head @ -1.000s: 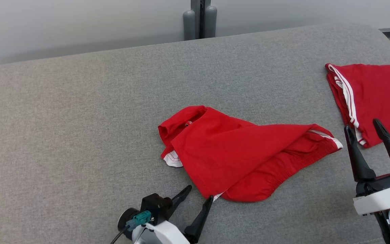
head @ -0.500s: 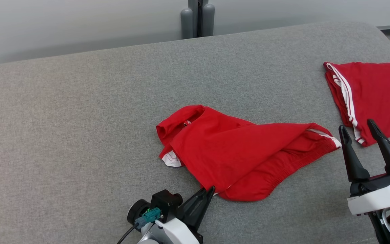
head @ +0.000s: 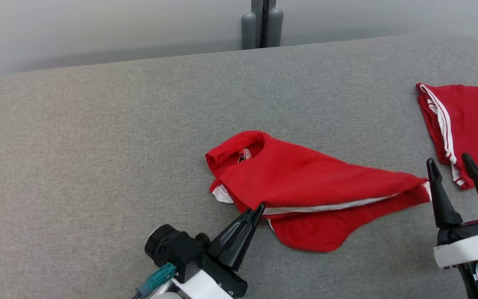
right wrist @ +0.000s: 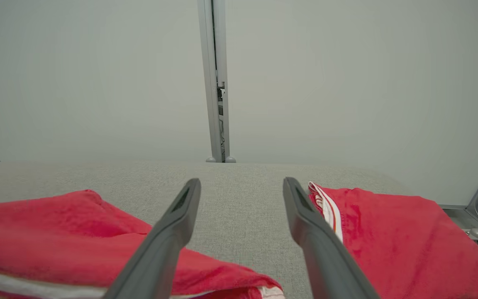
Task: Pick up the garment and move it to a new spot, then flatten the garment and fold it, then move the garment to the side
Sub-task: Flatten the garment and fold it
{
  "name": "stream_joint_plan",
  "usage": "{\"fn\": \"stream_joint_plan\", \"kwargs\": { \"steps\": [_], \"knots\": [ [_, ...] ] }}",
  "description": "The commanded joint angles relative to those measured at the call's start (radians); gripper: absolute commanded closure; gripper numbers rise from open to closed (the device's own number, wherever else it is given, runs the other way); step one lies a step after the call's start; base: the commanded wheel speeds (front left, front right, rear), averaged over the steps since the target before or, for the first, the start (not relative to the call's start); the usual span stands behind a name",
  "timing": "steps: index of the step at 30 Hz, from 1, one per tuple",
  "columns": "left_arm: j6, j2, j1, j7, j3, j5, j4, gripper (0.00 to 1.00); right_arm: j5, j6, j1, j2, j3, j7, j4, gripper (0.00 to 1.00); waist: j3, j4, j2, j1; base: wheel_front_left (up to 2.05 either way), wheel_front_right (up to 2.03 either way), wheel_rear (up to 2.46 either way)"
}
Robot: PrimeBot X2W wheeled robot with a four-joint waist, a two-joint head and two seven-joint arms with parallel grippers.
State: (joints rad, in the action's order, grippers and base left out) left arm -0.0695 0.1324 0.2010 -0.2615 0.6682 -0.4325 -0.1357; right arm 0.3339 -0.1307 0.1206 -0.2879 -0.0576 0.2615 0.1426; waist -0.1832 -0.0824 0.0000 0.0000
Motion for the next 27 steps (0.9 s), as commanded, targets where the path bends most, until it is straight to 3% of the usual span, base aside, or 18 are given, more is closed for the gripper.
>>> {"fn": "stream_joint_plan", "kwargs": {
  "steps": [1,6,10,22,27],
  "knots": [
    [0.007,0.012,-0.009,-0.004,-0.006,0.004,0.023,1.00,-0.001,0.000,-0.007,-0.001,0.002,0.005,0.000,0.00,0.005,0.007,0.0000,0.0000,0.00,0.00,0.00],
    [0.045,0.053,-0.046,0.068,-0.009,0.006,0.180,1.00,0.002,0.000,-0.004,0.005,-0.008,0.005,0.006,0.00,0.012,0.013,0.0000,0.0000,0.00,0.00,0.00],
    [0.064,0.065,-0.022,0.127,-0.039,-0.031,0.190,1.00,0.006,0.000,0.014,0.010,-0.024,0.005,0.007,0.00,0.005,0.002,0.0000,0.0000,0.00,0.00,0.00],
    [0.047,0.055,0.195,0.153,-0.124,-0.067,-0.184,1.00,0.004,0.000,0.040,0.010,-0.019,0.005,0.002,0.00,-0.050,-0.083,0.0000,0.0000,0.00,0.00,0.00],
    [0.040,0.051,0.260,0.126,-0.147,-0.077,-0.338,1.00,-0.010,0.000,0.022,0.021,0.040,0.005,-0.017,0.00,-0.080,-0.110,0.0000,0.0000,0.00,0.00,0.00]
  ]
}}
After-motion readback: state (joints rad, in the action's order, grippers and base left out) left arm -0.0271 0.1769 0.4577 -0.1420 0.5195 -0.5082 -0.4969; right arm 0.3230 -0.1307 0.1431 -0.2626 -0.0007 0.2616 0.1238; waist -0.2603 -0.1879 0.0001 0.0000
